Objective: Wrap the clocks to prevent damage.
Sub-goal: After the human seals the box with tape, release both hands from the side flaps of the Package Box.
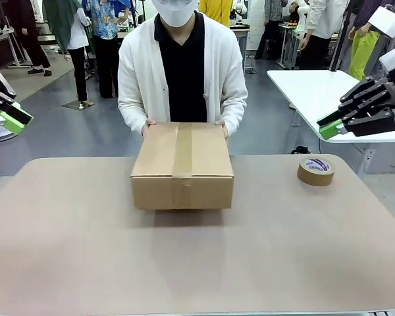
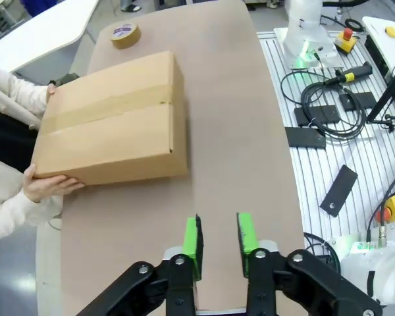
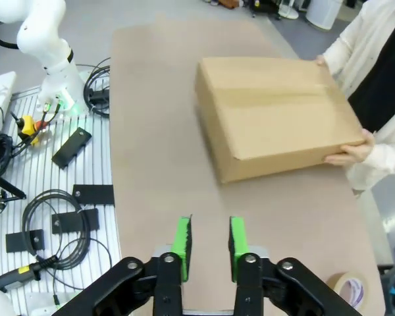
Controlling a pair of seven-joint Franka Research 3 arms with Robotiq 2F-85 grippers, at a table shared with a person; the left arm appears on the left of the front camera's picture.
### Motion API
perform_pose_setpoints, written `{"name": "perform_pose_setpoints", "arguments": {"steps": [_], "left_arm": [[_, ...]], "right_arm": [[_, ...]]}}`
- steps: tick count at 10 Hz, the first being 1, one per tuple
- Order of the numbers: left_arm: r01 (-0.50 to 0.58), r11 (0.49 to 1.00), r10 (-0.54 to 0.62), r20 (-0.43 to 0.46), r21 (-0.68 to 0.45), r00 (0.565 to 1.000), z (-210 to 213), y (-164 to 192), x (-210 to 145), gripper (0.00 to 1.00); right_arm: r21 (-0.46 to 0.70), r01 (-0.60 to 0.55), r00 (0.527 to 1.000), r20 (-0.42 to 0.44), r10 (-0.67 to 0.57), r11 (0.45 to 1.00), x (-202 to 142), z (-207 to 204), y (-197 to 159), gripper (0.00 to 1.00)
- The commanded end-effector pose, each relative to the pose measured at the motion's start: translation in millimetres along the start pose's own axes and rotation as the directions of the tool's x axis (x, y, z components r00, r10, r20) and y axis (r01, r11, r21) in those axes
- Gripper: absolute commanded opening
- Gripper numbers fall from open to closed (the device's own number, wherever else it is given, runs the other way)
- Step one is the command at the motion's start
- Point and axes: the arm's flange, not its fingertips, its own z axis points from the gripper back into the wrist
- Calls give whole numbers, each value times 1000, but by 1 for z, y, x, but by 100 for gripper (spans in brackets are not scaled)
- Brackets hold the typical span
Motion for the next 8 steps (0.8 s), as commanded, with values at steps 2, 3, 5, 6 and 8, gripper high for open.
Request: {"name": "perform_pose_setpoints", "arguments": {"steps": [2, 3, 5, 6, 8], "left_arm": [[-28, 1000, 29, 12, -5, 1000, -7, -4, 4, 100], [-30, 999, 30, 13, -10, 999, -7, -4, 3, 90], [-34, 999, 34, 14, -13, 999, -7, 0, 5, 100], [-42, 999, 42, 19, -10, 999, -11, -3, 3, 100], [-45, 999, 45, 12, -26, 999, -12, 1, 4, 98]], "right_arm": [[40, 8, 1000, -25, -7, 999, -5, -1, 9, 100], [47, 14, 1000, -29, -13, 999, -6, -2, 8, 95], [54, 28, 999, -33, -26, 998, -6, -4, 5, 100], [64, 30, 998, -49, -27, 997, -6, -5, 6, 100], [64, 41, 998, -55, -37, 997, -4, -5, 5, 100]]}}
